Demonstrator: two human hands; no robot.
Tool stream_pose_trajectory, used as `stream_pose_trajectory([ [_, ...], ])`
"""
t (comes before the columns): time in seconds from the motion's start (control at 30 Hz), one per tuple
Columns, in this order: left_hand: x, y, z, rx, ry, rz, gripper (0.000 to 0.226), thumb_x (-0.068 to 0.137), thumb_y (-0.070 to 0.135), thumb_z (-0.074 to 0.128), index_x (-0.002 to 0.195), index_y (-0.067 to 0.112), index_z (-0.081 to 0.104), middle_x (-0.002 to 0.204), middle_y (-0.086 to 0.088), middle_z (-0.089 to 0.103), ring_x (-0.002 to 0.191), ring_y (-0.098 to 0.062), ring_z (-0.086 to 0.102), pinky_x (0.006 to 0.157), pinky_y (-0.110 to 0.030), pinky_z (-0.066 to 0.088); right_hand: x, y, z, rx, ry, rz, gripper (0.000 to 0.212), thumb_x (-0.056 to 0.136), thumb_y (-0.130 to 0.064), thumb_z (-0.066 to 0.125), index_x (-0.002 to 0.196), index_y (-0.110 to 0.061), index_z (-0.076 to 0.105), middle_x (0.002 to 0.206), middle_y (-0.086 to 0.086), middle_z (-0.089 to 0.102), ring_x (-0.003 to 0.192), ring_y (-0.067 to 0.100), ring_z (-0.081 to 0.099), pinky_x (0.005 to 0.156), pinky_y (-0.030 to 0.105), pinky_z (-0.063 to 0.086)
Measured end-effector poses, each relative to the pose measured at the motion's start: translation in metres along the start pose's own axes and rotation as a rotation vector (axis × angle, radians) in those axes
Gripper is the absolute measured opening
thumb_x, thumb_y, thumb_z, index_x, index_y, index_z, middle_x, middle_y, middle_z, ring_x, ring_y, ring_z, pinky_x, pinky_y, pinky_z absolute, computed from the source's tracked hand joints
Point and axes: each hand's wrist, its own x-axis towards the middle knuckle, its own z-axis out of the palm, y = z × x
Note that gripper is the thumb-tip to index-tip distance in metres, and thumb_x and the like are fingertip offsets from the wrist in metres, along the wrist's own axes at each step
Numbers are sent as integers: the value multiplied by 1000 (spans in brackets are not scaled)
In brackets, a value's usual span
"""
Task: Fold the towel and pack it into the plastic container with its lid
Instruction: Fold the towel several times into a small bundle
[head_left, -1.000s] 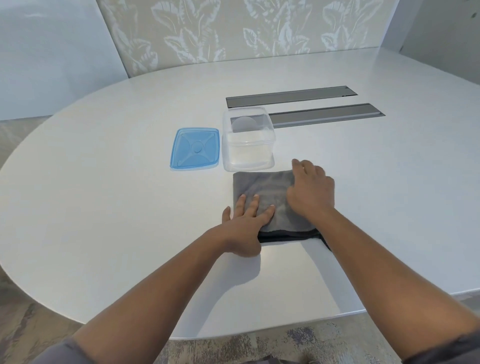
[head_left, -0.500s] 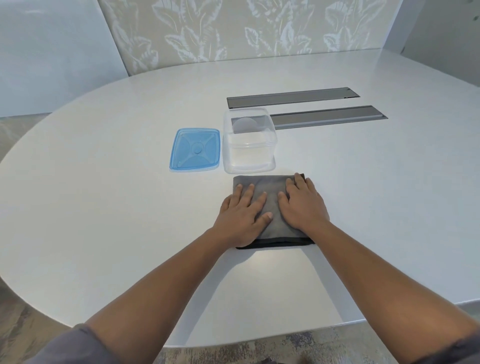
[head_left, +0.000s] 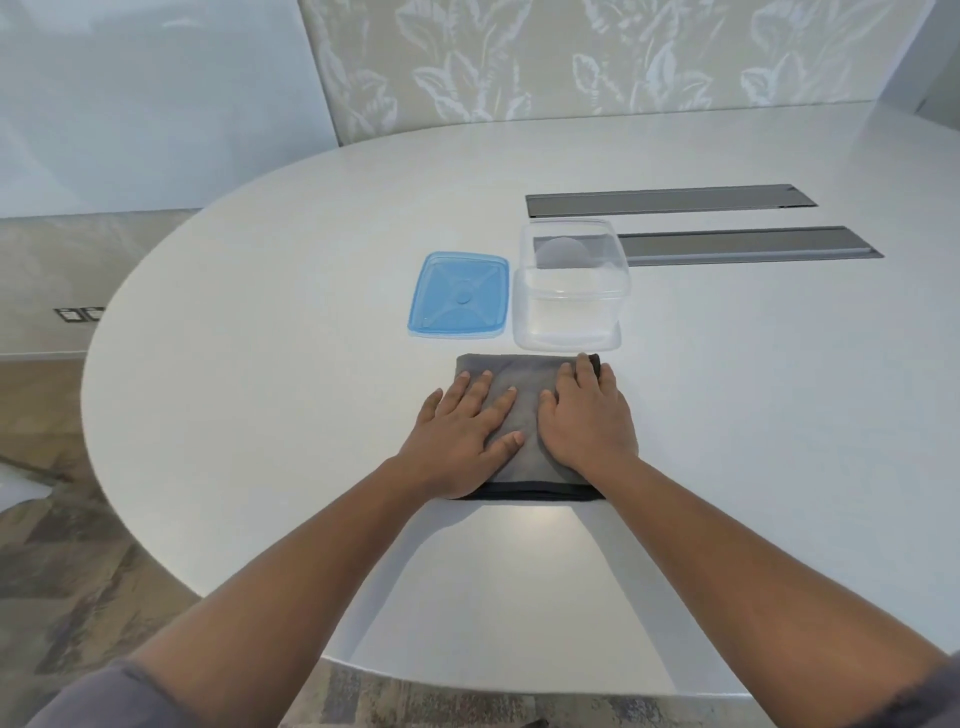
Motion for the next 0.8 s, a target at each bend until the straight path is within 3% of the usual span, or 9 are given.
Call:
stream_pose_trajectory([
  [0.1, 1, -6, -4, -111, 18, -10, 68, 100, 68, 32, 161, 42, 17, 172, 3, 3, 157, -21, -3, 125, -46, 4, 1, -3, 1, -16, 0, -9, 64, 105, -43, 29, 161, -10, 27, 172, 9, 14, 156, 35, 11, 124, 46, 20],
  [0.2, 15, -12, -18, -320, 171, -88, 63, 101, 51, 53, 158, 33, 33, 166, -1, 19, 150, -29, 19, 122, -48, 20, 1, -2, 1, -17, 15, -18, 64, 105, -42, 30, 160, -10, 30, 171, 10, 17, 156, 35, 13, 124, 46, 21],
  [0.3, 38, -24, -34, -431, 206, -181, 58, 102, 40, 54, 156, 29, 37, 163, 1, 35, 148, -30, 28, 121, -52, 24, 0, -3, 2, -9, 23, -23, 63, 105, -42, 30, 159, -9, 31, 171, 10, 19, 155, 35, 14, 124, 46, 21],
  [0.43, 59, -43, -43, -576, 182, -224, 33, 97, 41, 59, 127, 29, 65, 129, 5, 66, 124, -25, 57, 110, -46, 42, -1, -1, 1, -2, 28, -19, 62, 105, -42, 31, 159, -11, 32, 170, 8, 20, 155, 35, 16, 123, 45, 21],
  [0.57, 70, -45, -50, -630, 93, -154, 17, 101, 33, 60, 101, 19, 70, 104, 5, 69, 104, -19, 63, 84, -29, 47, -2, 0, 1, -13, 29, -23, 62, 105, -43, 31, 159, -13, 33, 170, 7, 21, 154, 36, 19, 122, 46, 22],
  [0.7, 78, -41, -56, -613, 84, -88, 21, 104, 33, 56, 89, 21, 62, 94, 4, 64, 87, -13, 55, 76, -29, 42, -2, 0, 2, -21, 26, -15, 63, 104, -44, 31, 159, -13, 33, 170, 7, 21, 154, 36, 19, 121, 46, 23],
  [0.8, 80, -44, -56, -539, 91, -78, 24, 104, 38, 51, 92, 19, 60, 88, 6, 60, 83, -13, 53, 72, -30, 40, -1, 0, 1, -28, 28, -14, 63, 104, -44, 31, 159, -13, 33, 170, 7, 21, 153, 35, 19, 121, 46, 23],
])
